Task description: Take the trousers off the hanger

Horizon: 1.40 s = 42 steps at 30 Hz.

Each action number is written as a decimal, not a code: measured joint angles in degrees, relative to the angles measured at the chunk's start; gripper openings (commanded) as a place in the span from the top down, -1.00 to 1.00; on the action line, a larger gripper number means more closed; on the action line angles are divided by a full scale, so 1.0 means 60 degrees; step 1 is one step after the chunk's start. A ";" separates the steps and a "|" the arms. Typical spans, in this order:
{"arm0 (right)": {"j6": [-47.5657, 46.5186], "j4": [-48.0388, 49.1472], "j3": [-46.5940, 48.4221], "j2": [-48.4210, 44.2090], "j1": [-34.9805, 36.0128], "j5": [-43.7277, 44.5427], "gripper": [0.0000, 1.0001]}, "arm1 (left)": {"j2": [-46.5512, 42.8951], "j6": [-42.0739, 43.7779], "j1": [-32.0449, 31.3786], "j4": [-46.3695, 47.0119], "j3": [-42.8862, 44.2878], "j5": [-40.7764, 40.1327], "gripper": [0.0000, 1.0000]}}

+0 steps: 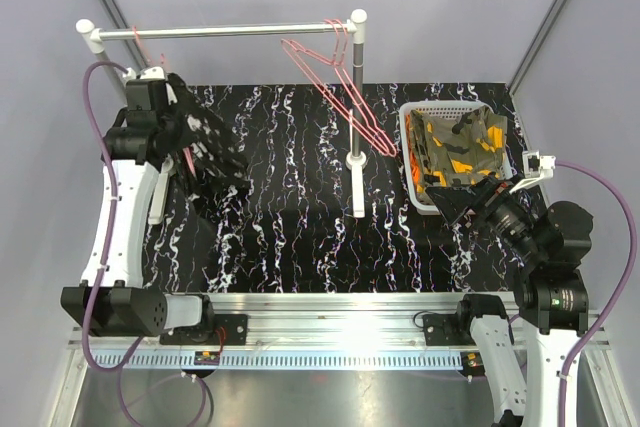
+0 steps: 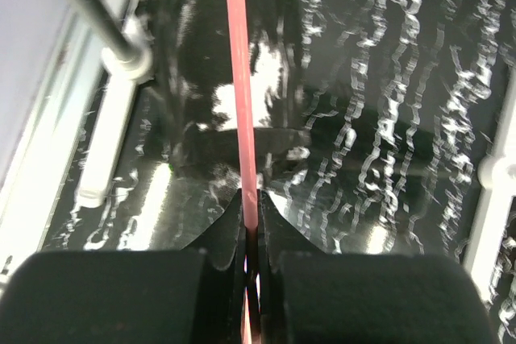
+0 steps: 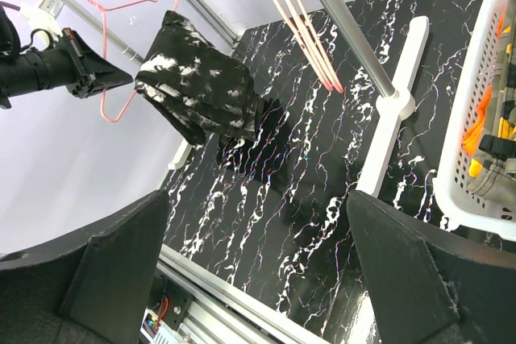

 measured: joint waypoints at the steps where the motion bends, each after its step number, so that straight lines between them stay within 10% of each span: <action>1: -0.0004 0.0004 0.0000 0.0000 0.0000 0.0000 -0.99 | -0.0011 -0.0025 -0.0138 -0.0047 0.0062 -0.0007 1.00; 34: -0.0976 0.1082 0.2040 0.2754 0.0087 -0.0823 -0.99 | -0.2036 -0.0215 -0.2871 0.1730 0.0372 0.0688 1.00; 42: -0.2772 -0.0306 0.4167 0.4313 0.3366 0.0525 -0.99 | -0.2320 -0.0601 -0.3712 0.1657 0.0266 0.0488 1.00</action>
